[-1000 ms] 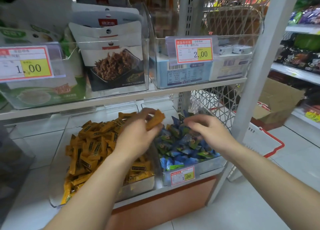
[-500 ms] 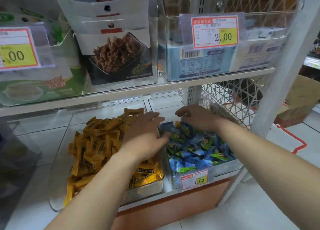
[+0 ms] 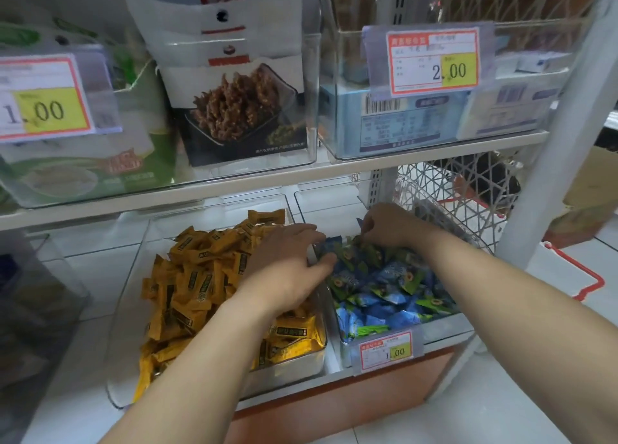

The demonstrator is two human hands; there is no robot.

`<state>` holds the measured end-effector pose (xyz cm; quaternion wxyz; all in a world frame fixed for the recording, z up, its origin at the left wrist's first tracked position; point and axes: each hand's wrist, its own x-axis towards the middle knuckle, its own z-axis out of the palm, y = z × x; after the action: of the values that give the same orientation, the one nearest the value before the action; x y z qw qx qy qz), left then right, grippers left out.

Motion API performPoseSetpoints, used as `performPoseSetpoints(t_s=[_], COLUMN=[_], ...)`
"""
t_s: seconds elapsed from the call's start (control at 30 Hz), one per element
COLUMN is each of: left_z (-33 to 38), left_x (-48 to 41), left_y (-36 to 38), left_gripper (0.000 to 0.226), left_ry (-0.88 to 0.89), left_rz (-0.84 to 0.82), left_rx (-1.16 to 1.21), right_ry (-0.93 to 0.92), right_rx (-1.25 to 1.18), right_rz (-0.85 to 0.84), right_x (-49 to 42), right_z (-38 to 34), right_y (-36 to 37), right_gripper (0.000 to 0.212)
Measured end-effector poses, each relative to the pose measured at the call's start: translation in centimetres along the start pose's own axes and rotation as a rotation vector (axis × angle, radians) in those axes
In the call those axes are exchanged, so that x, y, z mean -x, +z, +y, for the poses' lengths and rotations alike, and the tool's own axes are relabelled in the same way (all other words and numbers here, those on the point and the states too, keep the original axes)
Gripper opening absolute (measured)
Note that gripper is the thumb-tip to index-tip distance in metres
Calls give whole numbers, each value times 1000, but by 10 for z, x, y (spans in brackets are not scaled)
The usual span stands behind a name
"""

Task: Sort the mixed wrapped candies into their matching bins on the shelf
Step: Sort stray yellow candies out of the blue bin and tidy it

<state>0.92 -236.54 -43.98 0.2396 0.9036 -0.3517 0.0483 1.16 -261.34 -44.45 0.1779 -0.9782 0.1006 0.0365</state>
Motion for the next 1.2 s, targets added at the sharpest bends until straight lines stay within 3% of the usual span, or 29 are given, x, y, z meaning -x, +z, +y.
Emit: performPoseSetpoints(t_s=[0.13, 0.27, 0.37, 0.5, 0.57, 0.63, 0.77, 0.83, 0.9, 1.03, 1.13, 1.2], left_z=[7, 24, 41, 61, 61, 48, 3, -8, -4, 41, 75, 88], left_x=[5, 11, 14, 15, 18, 21, 25, 26, 25, 6, -29, -60], left_y=[-7, -9, -7, -14, -18, -24, -47, -56, -57, -37, -4, 20], left_gripper=[50, 56, 64, 31, 30, 35, 29, 26, 28, 26, 39, 47], left_ry=[-3, -3, 32, 199, 174, 39, -275, -379, -379, -132, -76, -132], left_rz=[73, 124, 118, 234, 286, 277, 343, 283, 235, 232, 41, -114], left_rx=[28, 54, 165, 270, 273, 230, -101, -268, -371, -156, 0, 67], right_ry=[-28, -30, -82, -120, -142, -135, -20, 53, 116, 109, 106, 128], right_rx=[-239, -523, -741, -1112, -1035, -732, -302, -199, -151, -157, -258, -276], right_rz=[297, 457, 447, 353, 395, 457, 527, 533, 479, 419, 383, 322], right_x=[28, 70, 108, 144, 152, 156, 154, 150, 144, 132, 124, 116], right_z=[0, -18, -35, -49, -40, -21, 17, 32, 42, 43, 38, 41], right_y=[-14, -25, -26, -23, -22, -22, -20, -20, -21, -19, -13, -6], right_gripper=[14, 10, 9, 11, 12, 18, 33, 42, 44, 40, 31, 42])
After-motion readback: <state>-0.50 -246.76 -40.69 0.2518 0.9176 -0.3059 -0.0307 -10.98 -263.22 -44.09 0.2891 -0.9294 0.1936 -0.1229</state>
